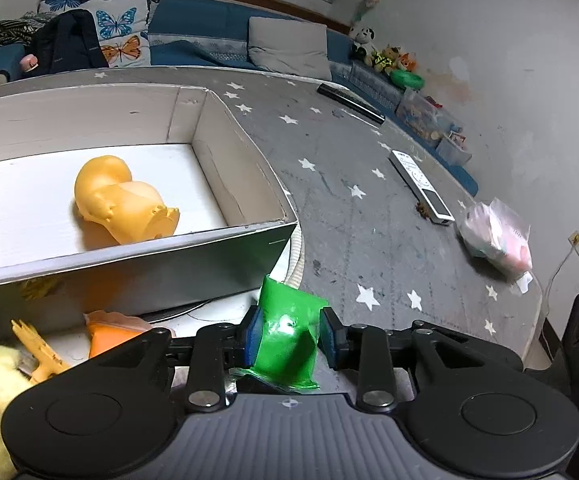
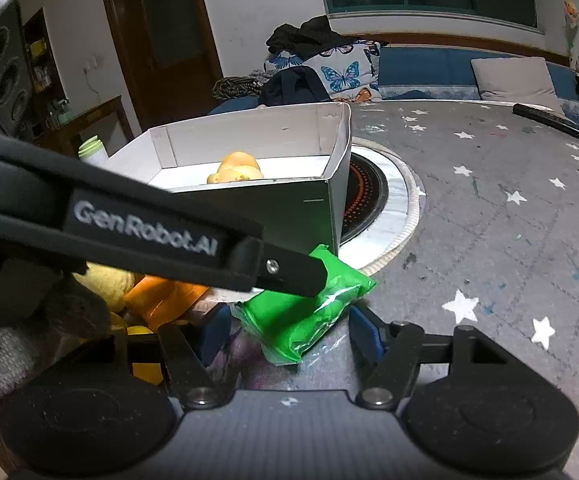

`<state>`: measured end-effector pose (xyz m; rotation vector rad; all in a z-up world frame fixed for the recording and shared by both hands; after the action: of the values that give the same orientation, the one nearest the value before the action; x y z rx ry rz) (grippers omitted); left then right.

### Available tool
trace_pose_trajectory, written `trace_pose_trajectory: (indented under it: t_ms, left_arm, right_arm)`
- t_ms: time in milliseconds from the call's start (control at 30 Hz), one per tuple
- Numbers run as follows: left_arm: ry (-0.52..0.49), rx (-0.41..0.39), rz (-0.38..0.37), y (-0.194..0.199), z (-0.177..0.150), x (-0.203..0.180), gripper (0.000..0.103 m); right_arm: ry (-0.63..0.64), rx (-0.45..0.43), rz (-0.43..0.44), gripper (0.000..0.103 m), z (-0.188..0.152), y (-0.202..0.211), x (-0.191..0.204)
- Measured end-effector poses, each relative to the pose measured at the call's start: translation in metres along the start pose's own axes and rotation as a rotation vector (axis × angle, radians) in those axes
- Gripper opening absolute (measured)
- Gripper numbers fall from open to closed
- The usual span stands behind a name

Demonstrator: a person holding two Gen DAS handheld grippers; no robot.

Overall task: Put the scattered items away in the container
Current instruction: 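Grasp the green packet with the left gripper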

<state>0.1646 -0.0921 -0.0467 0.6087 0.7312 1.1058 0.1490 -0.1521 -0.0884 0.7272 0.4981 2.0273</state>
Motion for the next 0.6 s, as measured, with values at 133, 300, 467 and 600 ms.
trace_pose_trajectory:
  t_ms: [133, 300, 467, 600]
  left_arm:
    - [0.010, 0.010, 0.010, -0.0045, 0.0003, 0.0024, 0.034]
    - [0.043, 0.027, 0.008, -0.0068, 0.0009, 0.0077, 0.035]
    - [0.045, 0.033, 0.007, -0.0037, -0.0008, 0.0069, 0.034]
    - [0.042, 0.033, 0.005, 0.0023, -0.0032, 0.0047, 0.034]
  right_arm:
    - [0.011, -0.001, -0.003, 0.068, 0.0008, -0.0025, 0.0000]
    - [0.025, -0.007, -0.010, 0.065, 0.0016, -0.0062, 0.0008]
    - [0.035, -0.012, -0.024, 0.055, 0.0013, -0.0042, 0.0018]
    - [0.042, -0.020, -0.031, 0.046, 0.0012, 0.0026, 0.0037]
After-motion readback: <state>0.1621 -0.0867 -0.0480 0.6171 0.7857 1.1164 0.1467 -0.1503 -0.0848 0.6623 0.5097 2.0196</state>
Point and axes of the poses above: each gripper's, at about its wrist camera, not at the fingertips, and y roughly against the way its jaws point, x to its left, z to its top, the point moved 4 cm from there along -y, roughly the way its jaws point, and after that the axes turned 10 degrees about z, right-handed, at the moved point
